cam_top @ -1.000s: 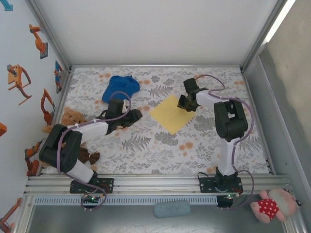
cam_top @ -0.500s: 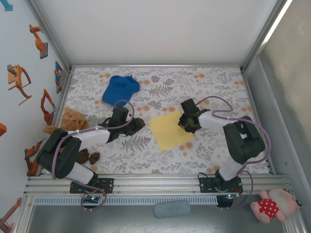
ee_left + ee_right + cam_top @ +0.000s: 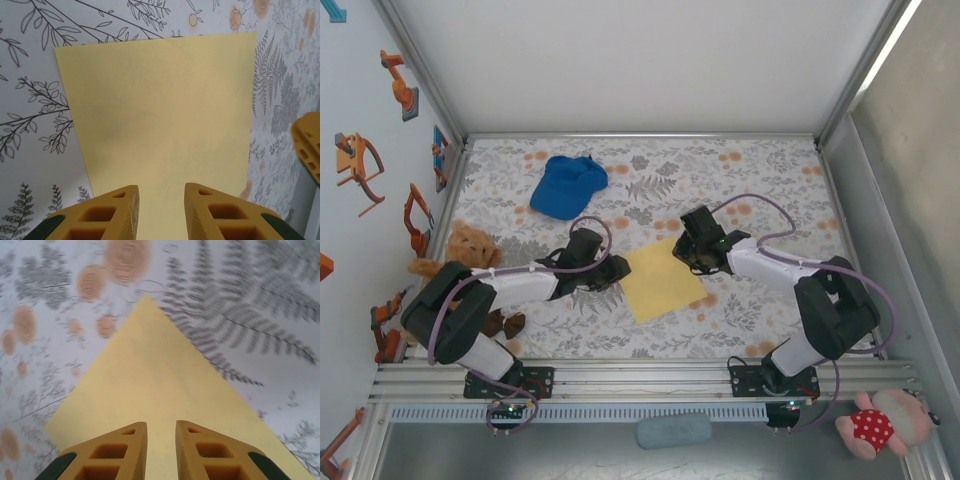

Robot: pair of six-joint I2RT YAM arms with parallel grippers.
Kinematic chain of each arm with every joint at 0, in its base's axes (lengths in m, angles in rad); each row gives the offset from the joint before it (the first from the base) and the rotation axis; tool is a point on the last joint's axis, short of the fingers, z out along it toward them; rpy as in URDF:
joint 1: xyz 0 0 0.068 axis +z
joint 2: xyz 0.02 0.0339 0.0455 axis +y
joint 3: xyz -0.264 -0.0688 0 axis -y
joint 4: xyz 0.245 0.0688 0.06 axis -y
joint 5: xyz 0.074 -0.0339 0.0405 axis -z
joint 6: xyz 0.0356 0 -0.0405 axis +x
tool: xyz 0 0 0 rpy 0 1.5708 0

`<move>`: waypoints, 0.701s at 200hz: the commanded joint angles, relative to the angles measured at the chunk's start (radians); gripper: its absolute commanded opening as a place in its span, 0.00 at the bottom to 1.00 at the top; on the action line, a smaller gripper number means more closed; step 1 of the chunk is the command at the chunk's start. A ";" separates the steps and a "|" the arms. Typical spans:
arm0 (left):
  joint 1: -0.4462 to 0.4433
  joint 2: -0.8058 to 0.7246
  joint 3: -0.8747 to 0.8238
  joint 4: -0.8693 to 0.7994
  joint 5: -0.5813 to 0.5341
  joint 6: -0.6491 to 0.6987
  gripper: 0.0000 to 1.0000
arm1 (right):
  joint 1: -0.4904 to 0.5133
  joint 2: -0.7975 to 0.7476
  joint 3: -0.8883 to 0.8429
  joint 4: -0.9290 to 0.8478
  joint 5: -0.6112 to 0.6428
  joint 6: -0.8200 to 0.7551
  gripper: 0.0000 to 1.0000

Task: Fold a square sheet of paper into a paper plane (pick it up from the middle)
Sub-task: Rotate the square sheet of paper at the center of the table.

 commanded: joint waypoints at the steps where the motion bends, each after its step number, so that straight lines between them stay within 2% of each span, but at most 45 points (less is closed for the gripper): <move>1: -0.007 0.032 0.034 -0.029 -0.009 -0.008 0.30 | -0.031 0.037 0.046 -0.026 -0.054 -0.162 0.20; 52: -0.006 0.094 0.079 -0.031 -0.003 0.000 0.29 | -0.069 0.176 0.148 -0.071 -0.208 -0.299 0.18; 140: -0.004 0.142 0.111 -0.111 -0.031 0.005 0.27 | -0.071 0.264 0.182 -0.176 -0.181 -0.365 0.18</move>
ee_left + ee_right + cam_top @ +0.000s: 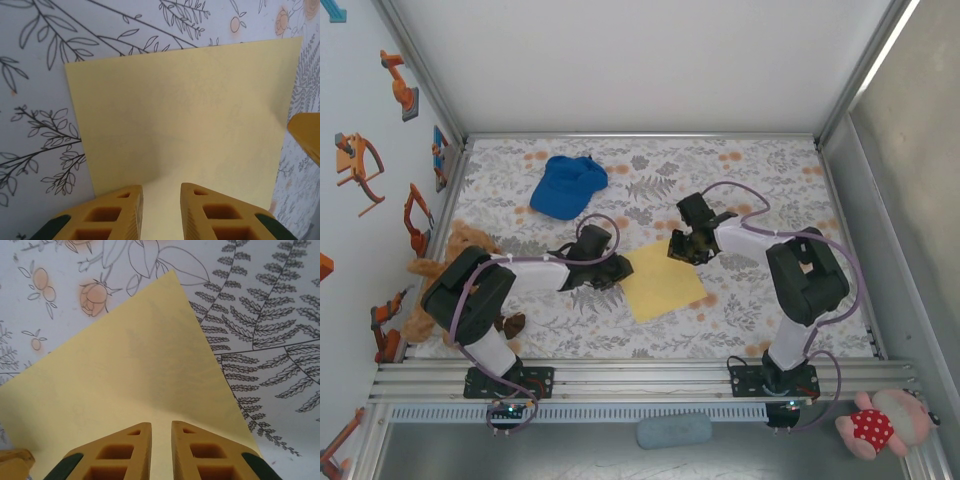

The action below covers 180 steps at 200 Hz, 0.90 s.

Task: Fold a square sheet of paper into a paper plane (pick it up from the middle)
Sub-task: Rotate the square sheet of paper at the center of the table.

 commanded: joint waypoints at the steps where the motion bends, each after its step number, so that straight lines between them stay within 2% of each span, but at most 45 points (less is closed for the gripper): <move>1: -0.004 0.018 0.026 -0.058 -0.020 0.006 0.27 | 0.000 0.023 0.024 -0.060 0.015 -0.035 0.18; 67: -0.002 0.049 0.069 -0.148 -0.055 0.079 0.26 | 0.000 0.004 -0.037 -0.068 0.034 0.028 0.20; 93: 0.011 0.083 0.095 -0.181 -0.076 0.155 0.25 | 0.000 -0.044 -0.153 0.079 -0.028 0.157 0.19; 131: 0.046 0.100 0.144 -0.234 -0.048 0.252 0.25 | 0.000 -0.135 -0.244 0.187 -0.034 0.248 0.20; 180: 0.068 0.042 0.177 -0.257 0.011 0.302 0.28 | -0.002 -0.218 -0.203 0.108 0.025 0.163 0.23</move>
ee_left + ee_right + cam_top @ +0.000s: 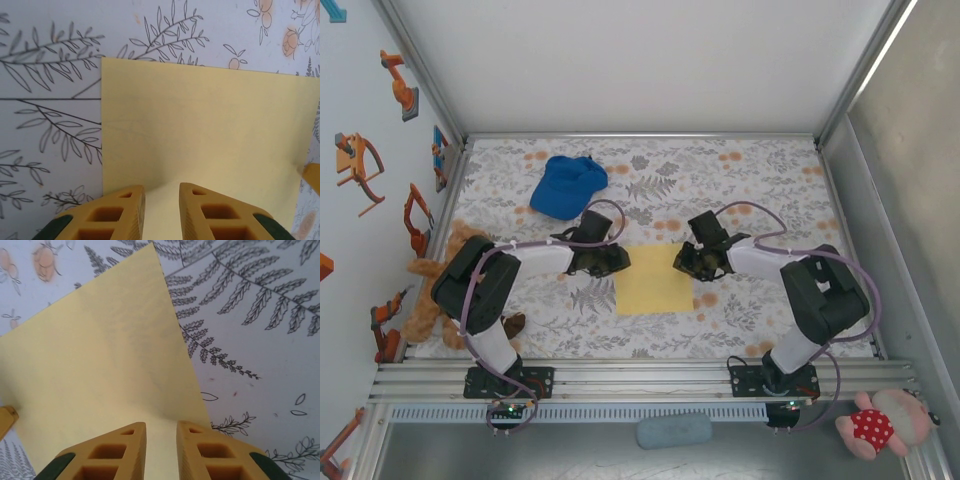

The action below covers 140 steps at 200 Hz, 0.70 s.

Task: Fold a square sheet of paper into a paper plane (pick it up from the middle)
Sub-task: Rotate the square sheet of paper at the center of the table, then first fold in half a square sheet of paper at the center of the table.

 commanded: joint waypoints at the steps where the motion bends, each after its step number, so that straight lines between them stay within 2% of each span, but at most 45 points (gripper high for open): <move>1: 0.007 -0.035 0.021 -0.071 0.029 0.059 0.28 | -0.001 -0.053 0.036 -0.054 0.042 -0.033 0.23; 46: -0.015 -0.095 -0.009 -0.031 0.040 -0.023 0.27 | -0.001 -0.041 0.026 -0.063 0.011 -0.058 0.21; 75: -0.032 -0.073 -0.049 0.013 0.028 -0.091 0.21 | -0.001 -0.025 0.006 -0.042 -0.015 -0.053 0.17; 140: -0.036 -0.008 -0.091 0.075 0.037 -0.157 0.16 | 0.000 0.043 0.000 -0.017 -0.051 -0.055 0.13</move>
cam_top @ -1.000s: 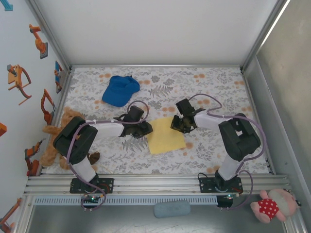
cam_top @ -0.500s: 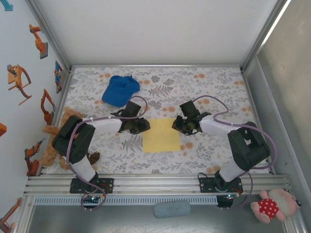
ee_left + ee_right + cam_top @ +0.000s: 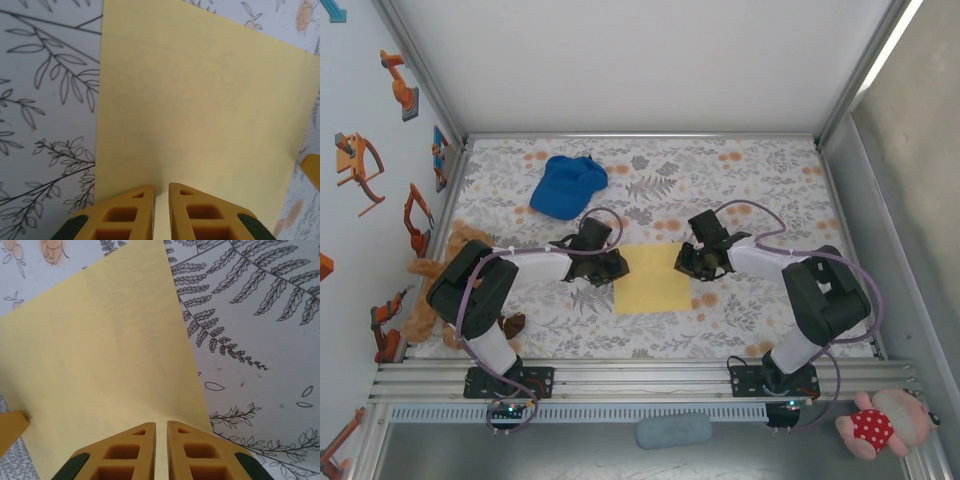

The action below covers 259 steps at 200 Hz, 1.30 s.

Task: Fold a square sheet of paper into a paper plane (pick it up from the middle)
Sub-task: First fold in half a square sheet of paper at the center of the table.

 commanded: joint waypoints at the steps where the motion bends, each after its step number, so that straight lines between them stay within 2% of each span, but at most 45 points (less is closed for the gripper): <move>1: -0.005 0.026 -0.018 0.018 0.009 -0.041 0.16 | 0.000 0.031 -0.011 0.012 -0.019 -0.006 0.13; 111: -0.003 0.022 -0.030 0.041 0.003 -0.067 0.17 | 0.001 0.073 -0.019 0.097 -0.072 0.023 0.13; 175: 0.009 0.020 -0.080 0.188 0.055 -0.155 0.23 | 0.022 0.117 -0.013 0.203 -0.149 0.057 0.12; 259: 0.039 -0.009 -0.169 0.348 0.076 -0.220 0.38 | 0.044 0.134 0.013 0.206 -0.135 0.061 0.11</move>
